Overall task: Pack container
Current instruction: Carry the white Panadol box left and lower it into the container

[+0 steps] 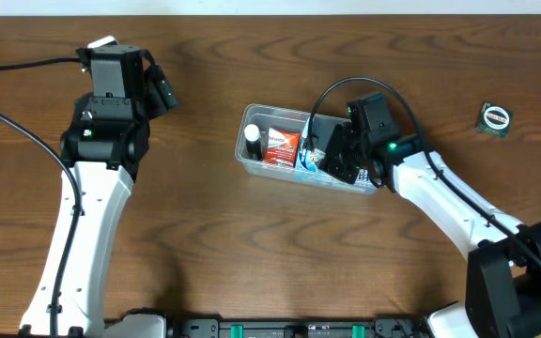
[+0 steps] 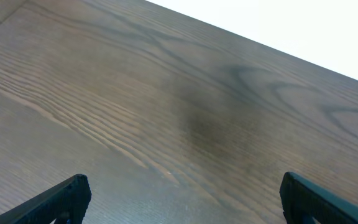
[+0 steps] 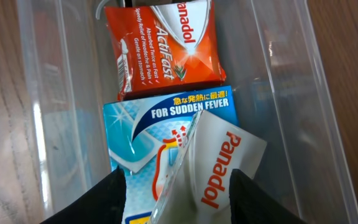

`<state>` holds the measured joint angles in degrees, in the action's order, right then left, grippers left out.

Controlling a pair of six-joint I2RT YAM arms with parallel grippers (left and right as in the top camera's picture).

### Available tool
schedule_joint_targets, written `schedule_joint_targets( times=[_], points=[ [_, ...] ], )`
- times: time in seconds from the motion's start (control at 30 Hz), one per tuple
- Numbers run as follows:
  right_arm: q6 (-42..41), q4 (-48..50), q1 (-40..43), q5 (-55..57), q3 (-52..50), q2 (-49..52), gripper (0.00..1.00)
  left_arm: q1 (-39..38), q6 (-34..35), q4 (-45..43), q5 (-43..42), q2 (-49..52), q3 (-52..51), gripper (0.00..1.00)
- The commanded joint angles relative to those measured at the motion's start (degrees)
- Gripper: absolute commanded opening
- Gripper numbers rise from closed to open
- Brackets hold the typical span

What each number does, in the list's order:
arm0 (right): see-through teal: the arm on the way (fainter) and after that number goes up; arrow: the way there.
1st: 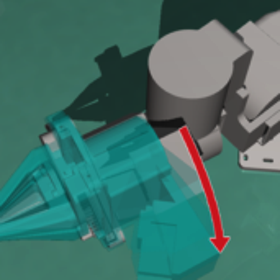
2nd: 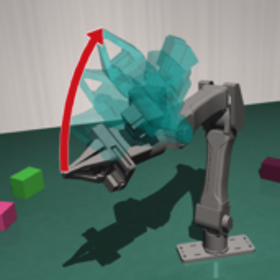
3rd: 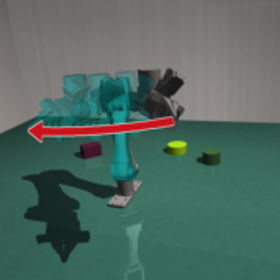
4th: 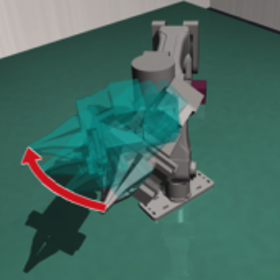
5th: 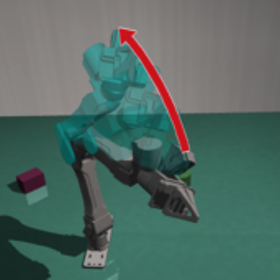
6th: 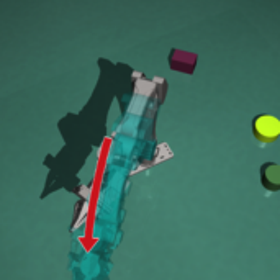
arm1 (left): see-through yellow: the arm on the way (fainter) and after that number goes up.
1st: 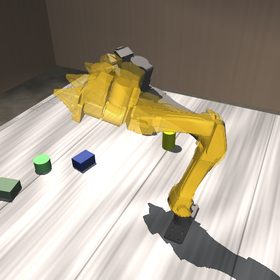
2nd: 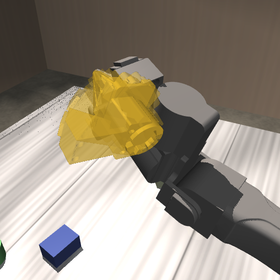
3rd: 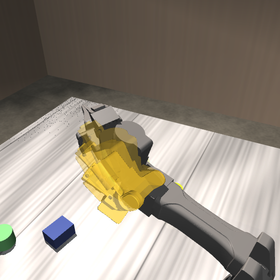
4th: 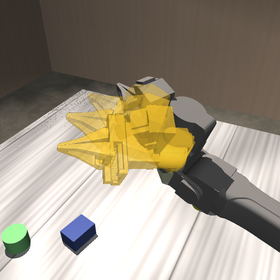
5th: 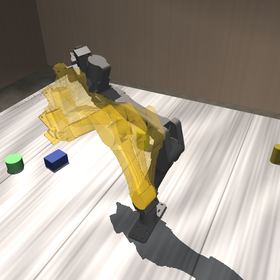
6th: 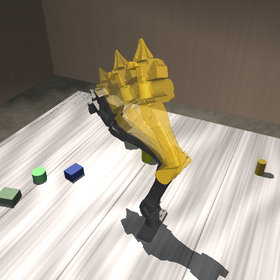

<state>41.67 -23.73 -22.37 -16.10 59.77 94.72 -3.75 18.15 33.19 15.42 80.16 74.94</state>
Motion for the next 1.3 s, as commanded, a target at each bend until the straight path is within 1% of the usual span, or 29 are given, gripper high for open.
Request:
schedule_joint_targets(
  times=[0.0, 0.03, 0.1, 0.13, 0.17, 0.2, 0.37, 0.4, 0.47, 0.63, 0.83, 1.03, 1.17, 1.27],
  points=[
    [0.61, 0.79, -0.63, -0.9, 0.17, 0.24, 0.52, 0.24, -0.48, 0.02, 0.74, 0.2, 1.05, 0.98],
    [-0.07, 0.81, -0.63, -0.87, 0.44, -0.17, 0.52, 0.24, -0.48, 0.02, 0.74, 0.2, 1.05, 0.98],
    [-3.41, 0.81, -0.61, -0.5, 1.4, -1.46, 0.5, 0.24, -0.48, 0.02, 0.74, 0.2, 1.05, 0.98],
    [-5.64, 0.81, -0.52, 0.15, 1.9, -2.05, 0.48, 0.26, -0.48, 0.02, 0.72, 0.2, 1.05, 0.98],
    [-9.6, 0.76, -0.42, 1.81, 2.67, -2.97, 0.45, 0.26, -0.48, 0.02, 0.72, 0.2, 1.05, 0.98],
    [-11.98, 0.72, -0.39, 3.04, 3.02, -3.48, 0.4, 0.26, -0.48, 0.02, 0.74, 0.2, 1.05, 0.98],
    [-26.23, -0.39, -0.22, 13.62, 3.34, -4.81, 0.03, 0.26, -0.48, 0.02, 0.74, 0.2, 1.05, 0.98],
    [-28.68, -1.2, -0.2, 15.26, 3.34, -4.7, 0.01, 0.26, -0.48, 0.02, 0.74, 0.2, 1.05, 0.98],
    [-33.0, -2.86, -0.2, 17.27, 3.34, -4.7, 0.01, 0.26, -0.48, 0.02, 0.74, 0.2, 1.05, 0.98],
    [-40.48, -5.25, -0.2, 17.49, 3.34, -4.7, 0.01, 0.26, -0.48, 0.02, 0.74, 0.2, 1.05, 0.98],
    [-46.34, -5.62, -0.2, 22.97, 3.32, -3.96, 0.01, 0.26, -0.48, 0.02, 0.74, 0.2, 1.05, 0.98],
    [-54.12, -5.25, -0.2, 23.82, 3.34, -0.17, 0.01, 0.26, -0.48, 0.02, 0.74, 0.2, 1.05, 0.98],
    [-57.27, -4.55, -0.2, 23.8, 3.34, 2.78, 0.01, 0.24, -0.48, 0.02, 0.74, 0.2, 1.05, 0.98],
    [-57.35, -3.85, -0.2, 23.56, 3.34, 4.55, 0.01, 0.24, -0.48, 0.02, 0.74, 0.2, 1.05, 0.98]
  ],
)
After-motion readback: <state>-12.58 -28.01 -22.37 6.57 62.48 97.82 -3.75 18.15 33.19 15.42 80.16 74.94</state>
